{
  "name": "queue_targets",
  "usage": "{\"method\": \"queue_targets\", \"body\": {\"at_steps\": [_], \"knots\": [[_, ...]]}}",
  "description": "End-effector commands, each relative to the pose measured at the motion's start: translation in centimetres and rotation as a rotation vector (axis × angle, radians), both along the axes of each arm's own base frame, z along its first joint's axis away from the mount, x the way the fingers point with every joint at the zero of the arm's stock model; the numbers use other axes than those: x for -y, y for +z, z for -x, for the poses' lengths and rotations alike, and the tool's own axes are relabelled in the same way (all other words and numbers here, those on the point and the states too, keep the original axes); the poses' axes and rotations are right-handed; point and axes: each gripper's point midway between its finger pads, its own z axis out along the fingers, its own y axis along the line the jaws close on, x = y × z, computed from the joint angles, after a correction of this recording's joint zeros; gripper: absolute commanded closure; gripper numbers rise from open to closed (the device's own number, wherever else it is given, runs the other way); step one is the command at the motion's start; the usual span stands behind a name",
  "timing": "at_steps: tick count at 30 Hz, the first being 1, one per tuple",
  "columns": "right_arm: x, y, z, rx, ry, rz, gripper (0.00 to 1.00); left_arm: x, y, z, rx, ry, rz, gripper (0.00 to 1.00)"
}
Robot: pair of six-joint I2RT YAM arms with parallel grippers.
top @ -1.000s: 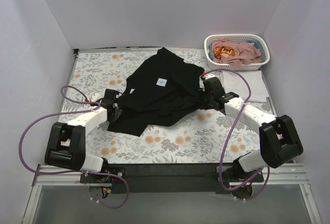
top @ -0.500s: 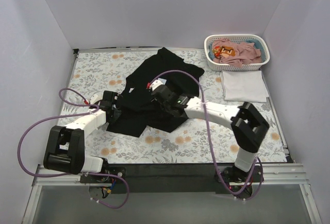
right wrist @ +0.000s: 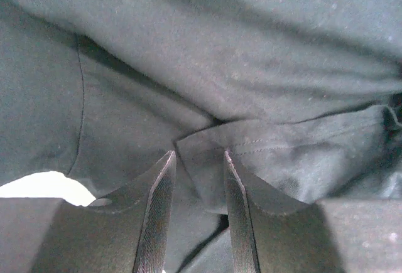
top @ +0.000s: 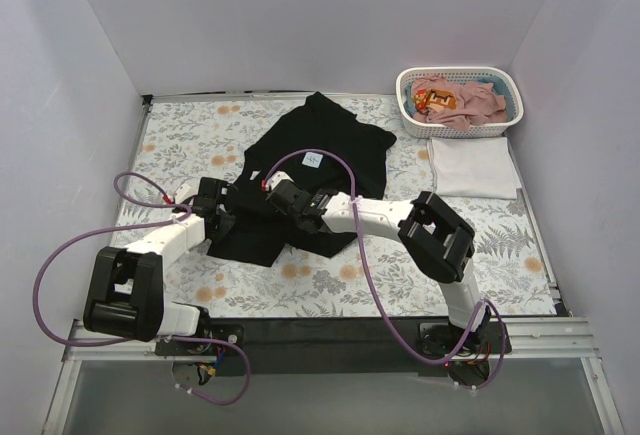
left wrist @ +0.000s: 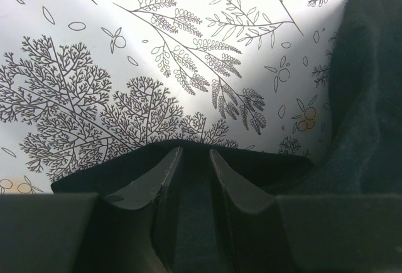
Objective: Fold and stack the t-shirts
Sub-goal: Flatten the tshirt out
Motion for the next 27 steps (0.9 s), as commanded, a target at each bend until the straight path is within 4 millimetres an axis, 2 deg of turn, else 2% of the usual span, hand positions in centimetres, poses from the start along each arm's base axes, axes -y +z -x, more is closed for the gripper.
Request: {"method": "queue_targets", "body": {"at_steps": [1,10,12,15,18,22,24,27], "knots": [[-0.4,-0.2,-0.5,0.017,0.019,0.028,0.57,-0.2,-1.9,3.2,-0.124,-0.019,-0.005,0.77],[0.2,-2.4,-0.2,-0.007,0.02,0.077,0.63,-0.4,-1.8,3.2,-0.122,-0.02,-0.015,0.77],[0.5,-2.7,-0.4,-0.003,0.019,0.091,0.68,-0.5,-1.7,3.2,-0.123,-0.017,-0.02,0.77],[0.5,-2.0,-0.6,0.014,0.019,0.088,0.79,-0.6,-1.7,3.2,-0.125,-0.017,-0.026,0.77],[0.8,-0.6,-1.1,0.051,0.005,0.083,0.82,-0.7,-1.7,3.2,-0.127,-0.016,-0.031,0.77],[1.6,1.8,-1.9,0.088,-0.019,0.054,0.92,-0.7,-1.7,3.1,-0.129,-0.015,-0.033,0.77],[2.0,2.3,-2.1,0.094,-0.027,0.048,0.98,-0.7,-1.8,3.3,-0.135,-0.015,-0.035,0.77],[2.4,3.4,-2.4,0.101,-0.037,0.024,0.99,-0.8,-1.8,3.3,-0.136,-0.014,-0.037,0.77]]}}
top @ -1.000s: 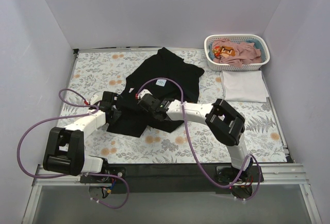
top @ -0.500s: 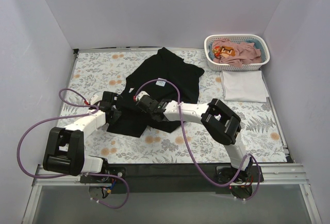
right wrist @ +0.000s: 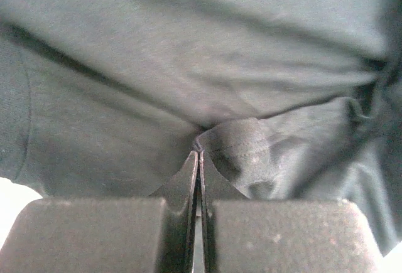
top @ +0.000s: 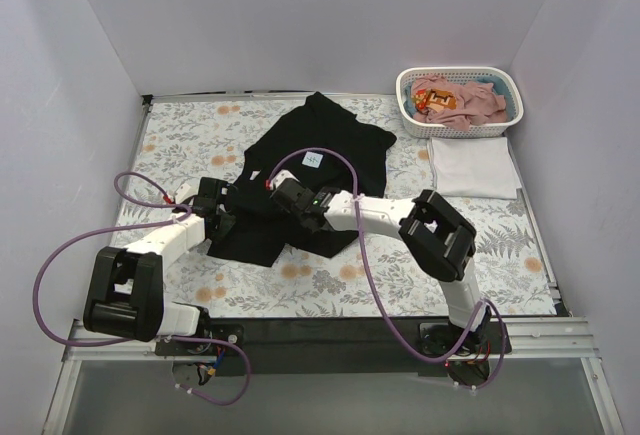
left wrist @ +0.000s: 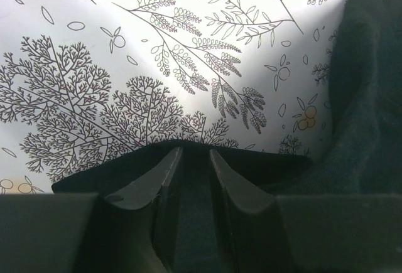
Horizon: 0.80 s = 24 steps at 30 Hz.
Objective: Fold and stack the t-shirts
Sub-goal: Flatten the tshirt out
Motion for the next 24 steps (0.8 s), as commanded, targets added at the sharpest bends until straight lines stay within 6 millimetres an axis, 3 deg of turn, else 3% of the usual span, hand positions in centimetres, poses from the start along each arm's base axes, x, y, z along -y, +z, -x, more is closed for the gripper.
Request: {"method": "queue_targets", "body": {"at_steps": [1,5,6,8,9,10,12,13,15,16,24], "knots": [[0.6,4.3,-1.2,0.07,-0.033,-0.065,0.99,-0.8,-1.8,3.1,-0.132,-0.007,-0.035,0.77],[1.5,6.4,-1.2,0.092,-0.056,-0.096,0.99,-0.9,-1.7,3.2,-0.135,-0.003,-0.044,0.77],[2.9,6.4,-1.1,0.095,-0.079,-0.069,0.99,-1.0,-1.7,3.3,-0.138,-0.002,-0.048,0.77],[4.9,8.1,-0.9,0.117,-0.122,-0.08,0.99,-1.1,-1.5,3.1,-0.133,0.002,-0.055,0.77],[7.0,9.5,-1.1,0.131,-0.177,-0.094,0.99,-1.2,-1.4,3.0,-0.13,0.004,-0.056,0.77],[9.0,8.4,-0.3,0.109,-0.204,-0.063,0.99,-1.2,-1.3,3.0,-0.126,0.005,-0.057,0.78],[12.3,8.5,0.1,0.094,-0.293,-0.069,0.99,-1.3,-1.1,2.8,-0.118,0.005,-0.064,0.77],[14.7,8.6,1.5,0.08,-0.318,-0.056,0.99,-1.3,-0.9,2.7,-0.113,0.006,-0.065,0.77],[16.9,9.0,2.6,0.063,-0.367,-0.079,0.99,-1.4,-0.7,2.6,-0.116,0.006,-0.067,0.77],[18.1,10.2,3.7,0.063,-0.391,-0.11,0.99,-1.4,-0.6,2.6,-0.117,0.005,-0.07,0.77],[25.8,12.1,9.5,0.001,-0.584,-0.163,0.99,-1.7,1.9,2.6,-0.057,-0.006,-0.083,0.77]]}}
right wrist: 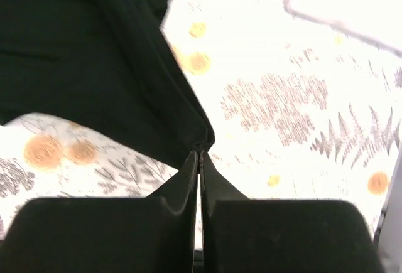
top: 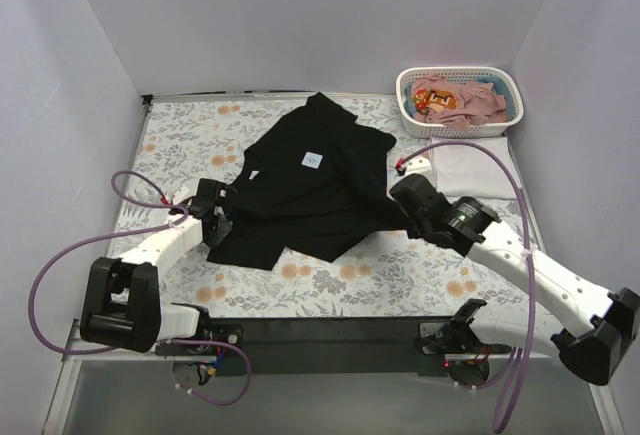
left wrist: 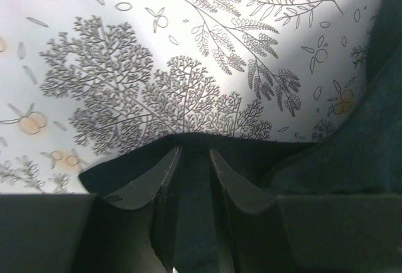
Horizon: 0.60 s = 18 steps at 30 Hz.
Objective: Fold and stack the t-shirts
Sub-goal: Flatten the tshirt out
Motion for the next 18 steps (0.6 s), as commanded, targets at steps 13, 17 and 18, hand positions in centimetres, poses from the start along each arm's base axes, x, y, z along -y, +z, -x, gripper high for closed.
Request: {"method": "queue_targets", "body": {"at_steps": [13,17,18], "knots": [[8.7,0.3,6.1,-0.086,-0.255,-0.005,0.99,0.7,8.1,-2.2,0.185,-0.137,-0.006,0.63],[8.2,0.0,5.7,-0.1,-0.237,0.003,0.99,5.2,12.4,-4.2,0.338,-0.361,0.101,0.52],[8.0,-0.1,5.7,-0.102,-0.233,0.0,0.99,7.2,13.5,-4.8,0.376,-0.424,0.162,0.52]]}}
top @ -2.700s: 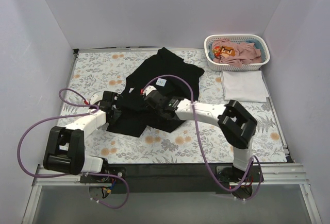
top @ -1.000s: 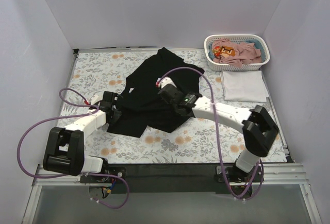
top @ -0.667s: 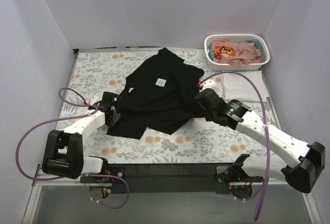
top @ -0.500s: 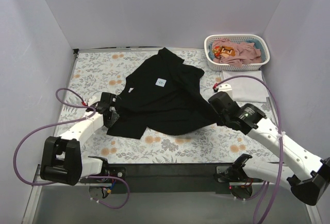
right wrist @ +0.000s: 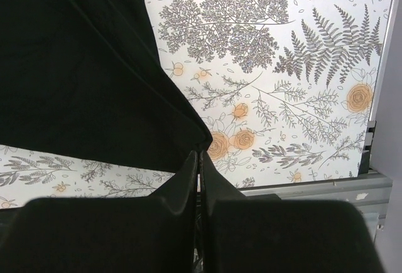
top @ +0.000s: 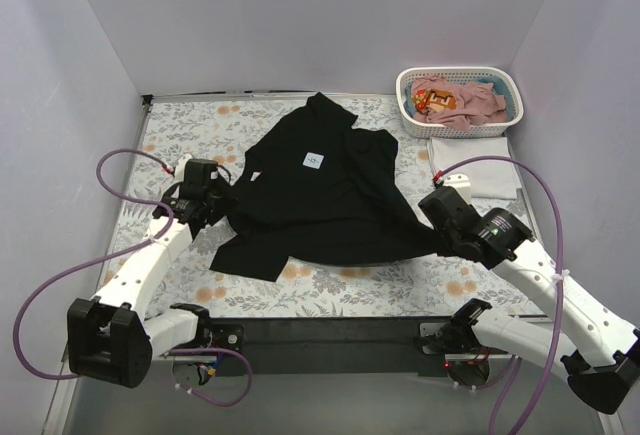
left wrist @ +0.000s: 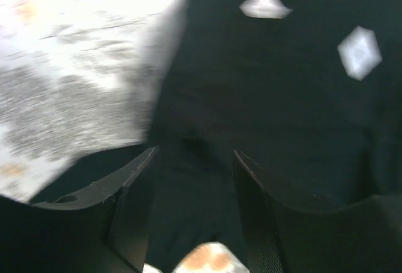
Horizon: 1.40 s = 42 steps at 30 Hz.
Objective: Fold and stack the t-shirts
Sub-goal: Flatten the tshirt out
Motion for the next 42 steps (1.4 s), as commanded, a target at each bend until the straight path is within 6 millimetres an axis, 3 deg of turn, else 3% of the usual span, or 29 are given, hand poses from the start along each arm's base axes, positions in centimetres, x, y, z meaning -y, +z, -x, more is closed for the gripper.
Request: {"method": "queue_targets", "body": {"at_steps": [1,4,6,7,12,13,18,20,31,34,35,39,40,42], "knots": [[0.0,-0.2,-0.1,-0.001,-0.008,0.003,0.99,6.0,4.9,-2.2,0.156,-0.263,0.128,0.51],[-0.3,-0.2,-0.3,0.009,-0.001,-0.011,0.99,9.8,3.0,-2.6,0.078,-0.361,0.161,0.51],[-0.4,-0.3,-0.3,0.009,0.001,-0.018,0.99,11.0,1.5,-3.0,0.038,-0.371,0.164,0.55],[-0.5,-0.3,-0.3,0.011,0.002,-0.021,0.99,10.5,-0.6,-3.5,-0.007,-0.326,0.127,0.58],[-0.8,-0.3,-0.3,0.02,0.005,-0.051,0.99,9.9,-4.8,-5.7,-0.06,-0.241,0.075,0.67],[-0.9,-0.2,-0.3,0.021,0.006,-0.056,0.99,9.7,-6.7,-5.8,-0.109,-0.229,0.054,0.69],[-1.6,-0.2,-0.5,0.031,0.017,-0.095,0.99,8.3,-10.4,-6.1,-0.257,-0.133,0.093,0.74],[-1.8,-0.5,-0.5,0.029,0.017,-0.105,0.99,6.6,-11.6,-6.2,-0.299,-0.072,0.124,0.75],[-3.2,-4.1,-1.2,-0.021,0.033,-0.101,0.99,-3.0,-12.3,-9.4,-0.326,0.132,0.073,0.76],[-3.4,-5.6,-2.0,-0.045,0.035,-0.067,0.99,-3.9,-12.1,-10.4,-0.319,0.159,0.076,0.75],[-3.2,-6.6,-1.9,-0.085,0.033,-0.047,0.99,-5.1,-12.4,-10.3,-0.333,0.191,0.08,0.75],[-4.7,-9.6,0.3,-0.291,0.122,-0.073,0.98,-4.9,-10.9,-10.0,-0.304,0.157,0.083,0.72],[-5.6,-9.0,0.1,-0.288,0.149,-0.108,0.89,-5.0,-9.9,-9.5,-0.277,0.136,0.068,0.68],[-7.6,-6.1,-2.2,-0.211,0.223,-0.148,0.61,-5.1,-8.0,-8.1,-0.22,0.096,0.042,0.56]]}}
